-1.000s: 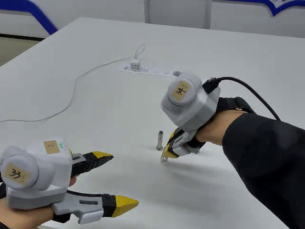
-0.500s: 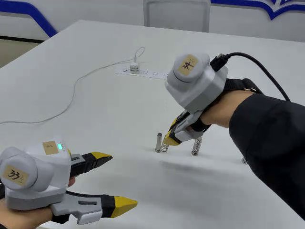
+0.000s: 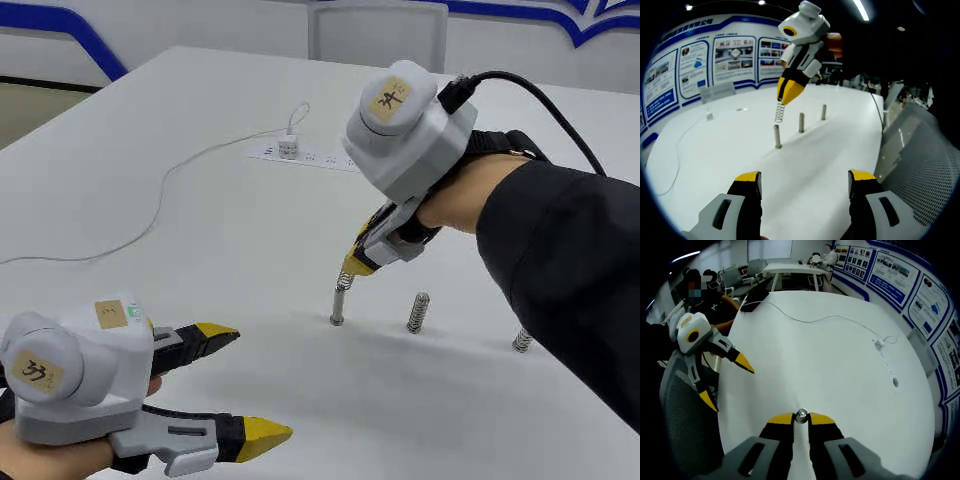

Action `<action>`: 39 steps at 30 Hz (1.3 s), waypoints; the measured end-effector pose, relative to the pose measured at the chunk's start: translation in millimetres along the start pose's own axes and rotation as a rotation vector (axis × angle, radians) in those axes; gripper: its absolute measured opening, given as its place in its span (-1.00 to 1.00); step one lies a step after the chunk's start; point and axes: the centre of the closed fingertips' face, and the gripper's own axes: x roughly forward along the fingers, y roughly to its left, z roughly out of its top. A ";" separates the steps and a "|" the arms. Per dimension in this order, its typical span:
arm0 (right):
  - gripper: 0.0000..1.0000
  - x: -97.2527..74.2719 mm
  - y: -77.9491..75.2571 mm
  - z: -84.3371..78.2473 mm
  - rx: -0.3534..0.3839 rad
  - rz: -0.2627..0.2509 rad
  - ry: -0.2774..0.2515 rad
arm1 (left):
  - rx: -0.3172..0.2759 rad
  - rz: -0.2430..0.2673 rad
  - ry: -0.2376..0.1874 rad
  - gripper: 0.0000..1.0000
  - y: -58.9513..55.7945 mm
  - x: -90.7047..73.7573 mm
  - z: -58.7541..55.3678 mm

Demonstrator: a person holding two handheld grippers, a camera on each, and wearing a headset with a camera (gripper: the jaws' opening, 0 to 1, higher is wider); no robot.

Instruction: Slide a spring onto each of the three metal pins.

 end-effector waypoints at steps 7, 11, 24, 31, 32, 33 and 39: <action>-0.77 8.3 -0.5 -1.7 0.015 0.016 0.027 | -0.004 0.000 0.004 0.44 0.7 0.2 -1.8; -0.77 11.1 0.7 -2.5 0.019 0.024 0.040 | -0.007 0.002 0.005 0.44 1.3 0.0 -2.4; -0.77 29.6 -0.5 -8.7 0.027 0.047 0.083 | -0.016 0.006 0.006 0.44 3.1 -0.2 -5.3; -0.77 40.3 -1.1 -13.9 0.042 0.057 0.106 | -0.021 0.007 0.006 0.44 3.5 0.2 -5.9; -0.77 41.4 -1.3 -14.1 0.043 0.057 0.107 | -0.021 0.007 0.007 0.44 3.5 0.3 -6.1; -0.77 42.7 -0.9 -14.5 0.046 0.057 0.108 | -0.022 0.006 0.007 0.44 3.4 0.4 -6.4; -0.77 49.8 3.5 -19.6 0.053 0.063 0.124 | -0.025 0.007 0.009 0.44 3.3 0.3 -6.8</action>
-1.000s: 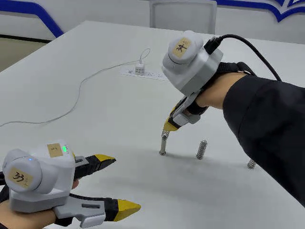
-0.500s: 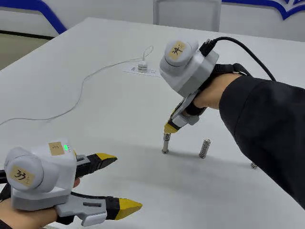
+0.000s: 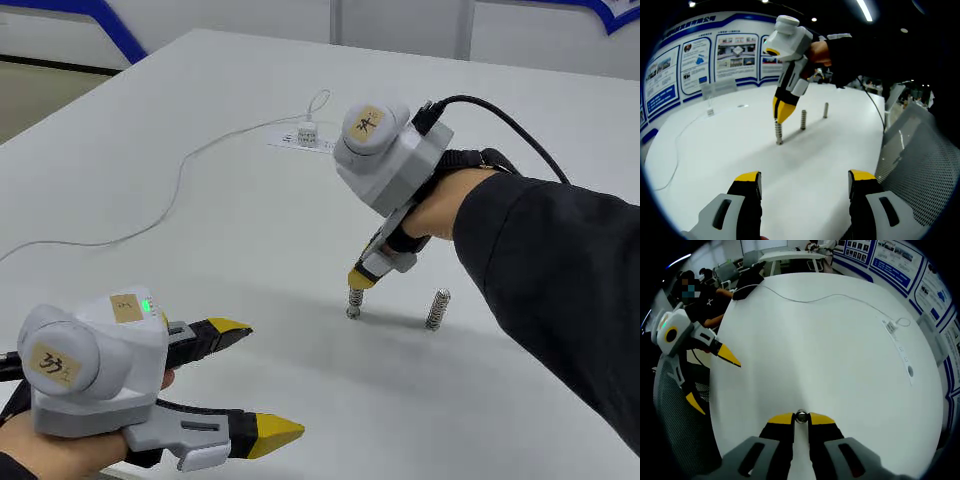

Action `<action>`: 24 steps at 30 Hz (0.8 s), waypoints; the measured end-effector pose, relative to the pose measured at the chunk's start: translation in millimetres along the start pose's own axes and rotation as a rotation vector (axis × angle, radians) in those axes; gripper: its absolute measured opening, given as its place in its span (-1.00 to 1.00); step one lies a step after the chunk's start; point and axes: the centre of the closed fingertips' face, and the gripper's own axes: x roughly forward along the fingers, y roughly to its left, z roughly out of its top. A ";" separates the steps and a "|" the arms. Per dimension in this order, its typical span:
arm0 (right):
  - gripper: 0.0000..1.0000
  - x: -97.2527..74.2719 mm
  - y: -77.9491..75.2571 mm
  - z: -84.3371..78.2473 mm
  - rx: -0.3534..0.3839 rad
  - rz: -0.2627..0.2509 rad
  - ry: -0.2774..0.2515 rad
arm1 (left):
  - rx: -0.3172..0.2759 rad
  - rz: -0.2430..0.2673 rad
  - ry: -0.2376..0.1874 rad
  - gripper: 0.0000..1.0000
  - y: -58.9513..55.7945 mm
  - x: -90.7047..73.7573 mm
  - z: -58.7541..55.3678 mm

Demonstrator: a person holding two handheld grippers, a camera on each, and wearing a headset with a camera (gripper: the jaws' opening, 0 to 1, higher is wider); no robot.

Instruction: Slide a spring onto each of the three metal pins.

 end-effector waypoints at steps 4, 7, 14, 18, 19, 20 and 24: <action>-0.77 4.7 0.9 -3.5 0.010 0.005 0.007 | -0.003 0.000 0.003 0.44 0.1 0.3 -1.2; -0.77 6.8 0.7 -4.8 0.019 0.010 0.009 | -0.003 0.000 0.005 0.44 0.0 0.8 -1.5; -0.77 10.9 0.4 -5.9 0.029 0.016 0.010 | -0.008 0.003 0.007 0.44 0.3 1.0 -2.0; -0.76 11.4 0.2 -5.9 0.024 0.017 0.010 | -0.009 0.003 0.008 0.44 0.0 1.3 -2.3; -0.76 11.7 0.0 -5.9 0.023 0.017 0.009 | -0.009 0.003 0.009 0.44 0.0 1.4 -2.4; -0.76 11.7 -0.1 -6.0 0.023 0.017 0.008 | -0.009 0.003 0.009 0.44 -0.1 1.5 -2.4; -0.76 11.1 -0.1 -5.8 0.017 0.015 -0.001 | -0.007 0.002 0.012 0.44 -0.2 1.7 -2.6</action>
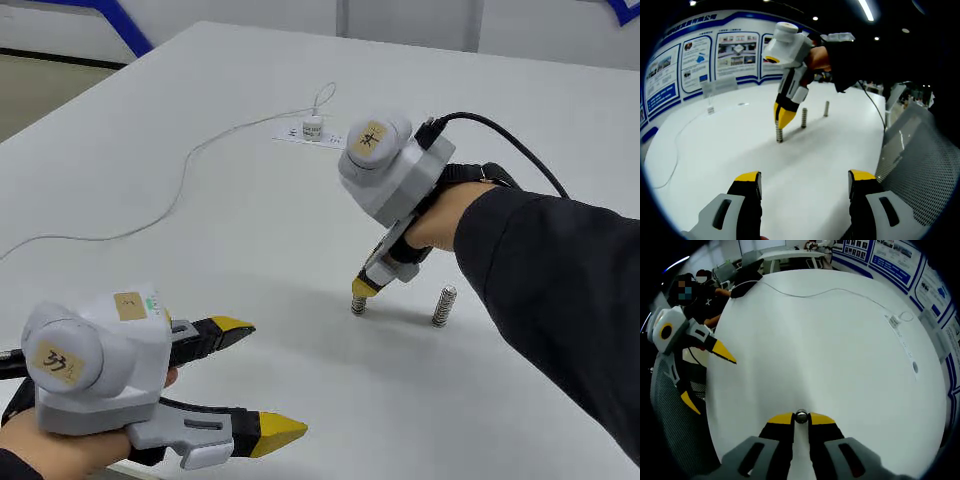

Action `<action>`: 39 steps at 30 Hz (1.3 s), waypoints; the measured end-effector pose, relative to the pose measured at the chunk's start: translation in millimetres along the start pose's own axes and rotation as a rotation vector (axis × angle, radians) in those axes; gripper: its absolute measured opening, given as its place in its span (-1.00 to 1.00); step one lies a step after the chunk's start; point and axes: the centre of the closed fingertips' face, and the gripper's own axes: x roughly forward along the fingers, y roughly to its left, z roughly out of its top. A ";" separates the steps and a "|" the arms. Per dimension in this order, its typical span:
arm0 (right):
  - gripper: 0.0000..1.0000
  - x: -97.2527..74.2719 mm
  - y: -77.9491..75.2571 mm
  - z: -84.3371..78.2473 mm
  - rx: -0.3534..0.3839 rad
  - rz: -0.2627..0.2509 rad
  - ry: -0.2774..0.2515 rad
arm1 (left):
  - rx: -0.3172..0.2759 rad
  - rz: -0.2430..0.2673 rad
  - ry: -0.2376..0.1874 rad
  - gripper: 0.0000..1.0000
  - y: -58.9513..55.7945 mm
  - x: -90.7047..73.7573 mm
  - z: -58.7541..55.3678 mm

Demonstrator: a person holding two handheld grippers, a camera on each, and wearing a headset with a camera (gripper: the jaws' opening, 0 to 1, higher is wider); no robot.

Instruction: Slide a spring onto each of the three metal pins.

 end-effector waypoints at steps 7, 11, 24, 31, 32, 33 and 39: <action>-0.67 -5.9 -2.6 0.0 0.007 -0.015 -0.031 | 0.007 -0.004 0.002 0.44 -0.9 0.3 0.9; -0.64 -12.0 -3.5 -0.3 0.007 -0.030 -0.054 | 0.011 -0.005 0.001 0.44 -0.9 0.0 1.8; -0.53 -30.6 -2.4 -12.8 0.021 -0.078 -0.131 | 0.021 -0.002 -0.007 0.45 1.7 -2.6 6.7; -0.51 -37.3 7.2 -22.5 0.040 -0.086 -0.175 | 0.023 -0.003 -0.008 0.45 0.0 -1.8 7.3; -0.51 -38.0 8.3 -25.5 0.043 -0.088 -0.178 | 0.023 -0.003 -0.008 0.45 -0.2 -1.6 7.3; -0.51 -38.6 9.0 -27.8 0.046 -0.089 -0.181 | 0.023 -0.002 -0.008 0.45 -0.4 -1.4 7.5; -0.51 -44.7 14.5 -40.3 0.071 -0.092 -0.215 | 0.023 -0.001 -0.010 0.45 -0.7 -1.2 8.3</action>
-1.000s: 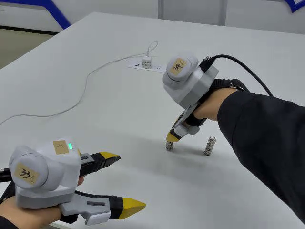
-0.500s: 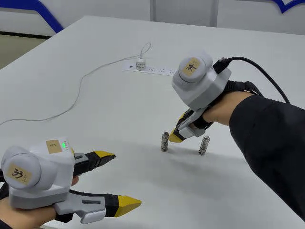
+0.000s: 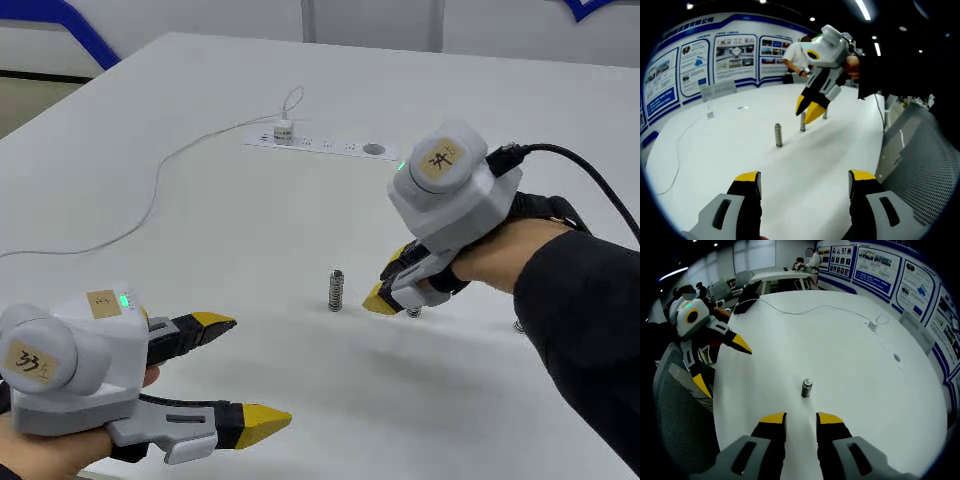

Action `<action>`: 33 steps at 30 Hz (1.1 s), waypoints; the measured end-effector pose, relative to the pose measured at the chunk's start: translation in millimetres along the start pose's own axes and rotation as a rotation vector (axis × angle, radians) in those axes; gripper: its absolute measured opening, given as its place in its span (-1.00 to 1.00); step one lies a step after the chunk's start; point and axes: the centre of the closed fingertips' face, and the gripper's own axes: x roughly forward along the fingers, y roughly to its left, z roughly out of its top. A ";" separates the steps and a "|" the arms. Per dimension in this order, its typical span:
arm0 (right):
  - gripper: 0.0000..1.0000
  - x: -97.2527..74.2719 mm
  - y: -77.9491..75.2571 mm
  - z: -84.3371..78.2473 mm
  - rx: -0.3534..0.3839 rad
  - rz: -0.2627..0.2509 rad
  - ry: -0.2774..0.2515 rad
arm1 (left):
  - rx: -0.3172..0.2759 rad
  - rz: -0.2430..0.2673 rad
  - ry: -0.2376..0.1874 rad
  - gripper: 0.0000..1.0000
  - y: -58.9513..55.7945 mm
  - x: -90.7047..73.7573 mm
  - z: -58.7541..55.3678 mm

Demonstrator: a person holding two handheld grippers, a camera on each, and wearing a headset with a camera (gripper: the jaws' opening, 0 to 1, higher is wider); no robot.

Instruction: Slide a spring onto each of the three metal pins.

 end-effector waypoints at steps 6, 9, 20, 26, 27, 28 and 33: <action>-0.51 -8.9 -0.6 -9.9 0.015 -0.008 -0.030 | 0.001 0.000 -0.002 0.45 -1.7 -0.1 1.8; -0.50 -13.8 2.8 -12.8 0.036 -0.004 -0.055 | 0.001 -0.001 -0.003 0.45 -2.7 0.1 2.6; -0.47 -35.0 10.7 -33.1 0.073 -0.022 -0.121 | 0.002 -0.006 -0.006 0.46 -4.3 0.9 4.0; -0.44 -46.9 8.9 -45.0 0.105 -0.044 -0.155 | 0.004 -0.010 -0.006 0.46 -4.5 1.4 4.3; -0.43 -48.3 8.6 -46.7 0.107 -0.047 -0.159 | 0.004 -0.010 -0.006 0.46 -4.5 1.4 4.3; -0.42 -50.6 8.1 -49.3 0.110 -0.052 -0.164 | 0.005 -0.010 -0.005 0.46 -4.5 1.4 4.5; -0.40 -61.2 4.5 -61.0 0.140 -0.074 -0.189 | 0.007 -0.013 -0.005 0.46 -4.5 1.9 5.0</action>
